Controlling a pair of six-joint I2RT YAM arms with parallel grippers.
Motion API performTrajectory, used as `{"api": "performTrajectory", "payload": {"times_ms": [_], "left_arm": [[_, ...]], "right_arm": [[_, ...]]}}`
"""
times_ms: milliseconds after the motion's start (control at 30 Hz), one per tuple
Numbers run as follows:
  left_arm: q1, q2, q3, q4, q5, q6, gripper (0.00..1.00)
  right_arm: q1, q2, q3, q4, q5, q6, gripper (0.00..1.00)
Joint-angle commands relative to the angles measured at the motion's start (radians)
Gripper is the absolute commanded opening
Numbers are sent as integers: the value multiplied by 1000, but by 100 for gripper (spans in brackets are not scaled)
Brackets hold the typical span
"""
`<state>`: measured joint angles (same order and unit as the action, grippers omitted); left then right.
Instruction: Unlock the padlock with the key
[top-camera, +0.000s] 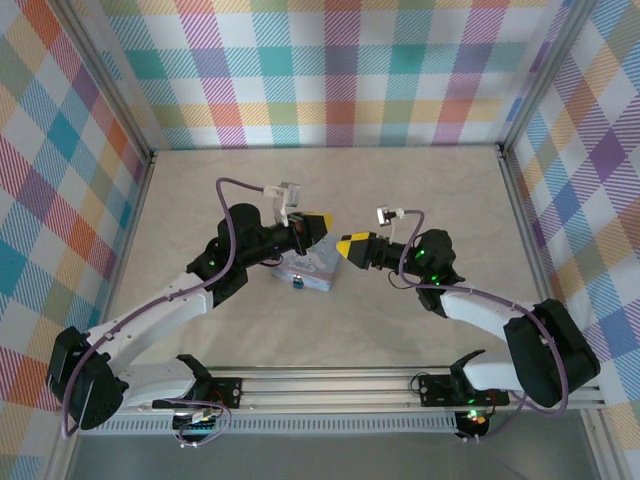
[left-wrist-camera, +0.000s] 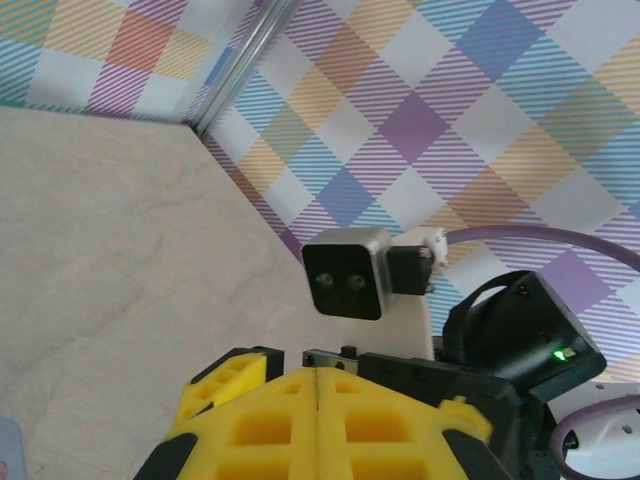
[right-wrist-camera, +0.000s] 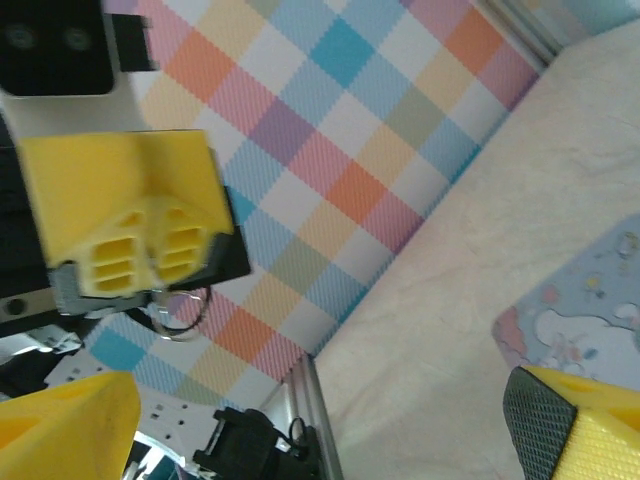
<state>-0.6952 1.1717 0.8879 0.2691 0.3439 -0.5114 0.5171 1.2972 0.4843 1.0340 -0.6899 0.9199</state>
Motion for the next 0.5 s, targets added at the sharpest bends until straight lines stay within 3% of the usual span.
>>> {"api": "performTrajectory", "payload": {"times_ms": [0,467], "left_arm": [[5,6,-7,45,9,-12,0],[5,5,-17,41,-21,-30,0]], "right_arm": [[15,27,31,153,-25,61,92],[101,142,108,291,-17,154,73]]}}
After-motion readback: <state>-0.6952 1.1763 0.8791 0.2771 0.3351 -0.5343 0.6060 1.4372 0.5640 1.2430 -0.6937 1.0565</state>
